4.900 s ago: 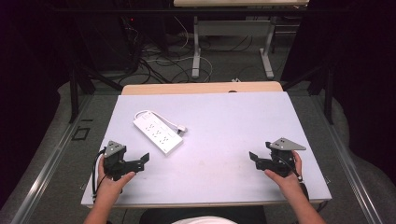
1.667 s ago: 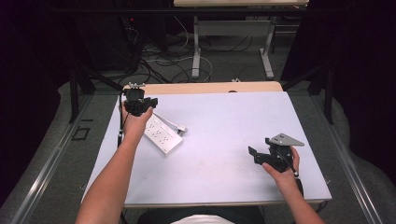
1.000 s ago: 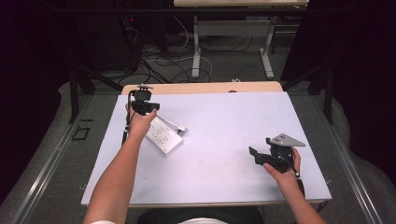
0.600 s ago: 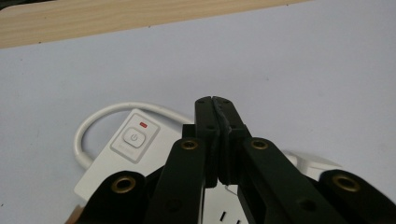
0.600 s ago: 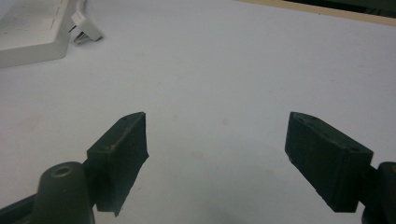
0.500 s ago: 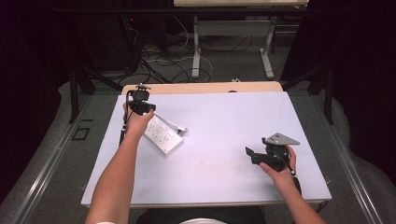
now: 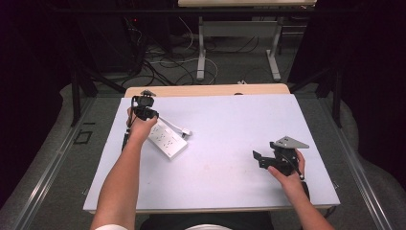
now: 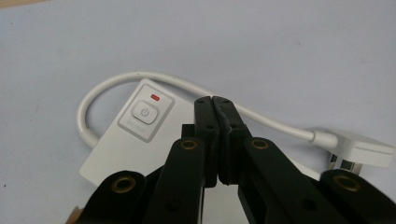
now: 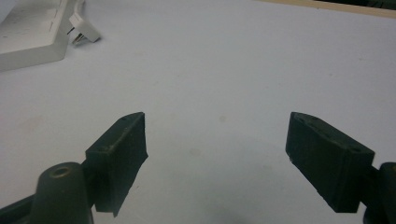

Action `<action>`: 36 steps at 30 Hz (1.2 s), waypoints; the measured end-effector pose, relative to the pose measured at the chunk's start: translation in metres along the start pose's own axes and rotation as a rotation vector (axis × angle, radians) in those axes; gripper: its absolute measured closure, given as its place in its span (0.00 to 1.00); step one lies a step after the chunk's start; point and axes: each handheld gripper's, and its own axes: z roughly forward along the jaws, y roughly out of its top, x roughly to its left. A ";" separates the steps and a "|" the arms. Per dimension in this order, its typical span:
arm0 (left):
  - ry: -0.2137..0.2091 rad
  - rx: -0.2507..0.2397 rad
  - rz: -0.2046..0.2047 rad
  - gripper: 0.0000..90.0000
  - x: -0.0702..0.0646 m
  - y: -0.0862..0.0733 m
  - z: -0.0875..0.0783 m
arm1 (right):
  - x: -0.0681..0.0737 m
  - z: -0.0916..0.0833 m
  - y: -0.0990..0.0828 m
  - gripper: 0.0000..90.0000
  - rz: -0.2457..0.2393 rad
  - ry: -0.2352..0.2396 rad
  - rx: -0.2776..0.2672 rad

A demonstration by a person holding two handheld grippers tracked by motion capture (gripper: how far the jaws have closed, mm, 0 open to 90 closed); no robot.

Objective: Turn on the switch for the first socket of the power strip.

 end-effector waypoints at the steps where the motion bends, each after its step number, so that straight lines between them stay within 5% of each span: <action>1: -0.001 0.002 -0.002 1.00 -0.001 -0.001 0.002 | -0.001 0.000 0.000 0.22 -0.002 0.004 0.003; 7: 0.010 0.023 0.020 0.99 -0.004 -0.001 0.008 | 0.000 0.000 -0.001 0.22 0.010 0.012 0.016; 20: 0.014 0.030 -0.011 0.95 -0.002 -0.006 0.025 | 0.000 0.001 -0.003 0.22 0.018 0.034 0.028; 32: 0.020 0.003 0.001 0.91 0.001 -0.009 0.030 | 0.000 0.002 -0.003 0.22 0.028 0.041 0.037; 36: -0.003 0.007 -0.010 0.93 0.002 -0.009 0.030 | 0.000 0.002 -0.003 0.22 0.028 0.043 0.033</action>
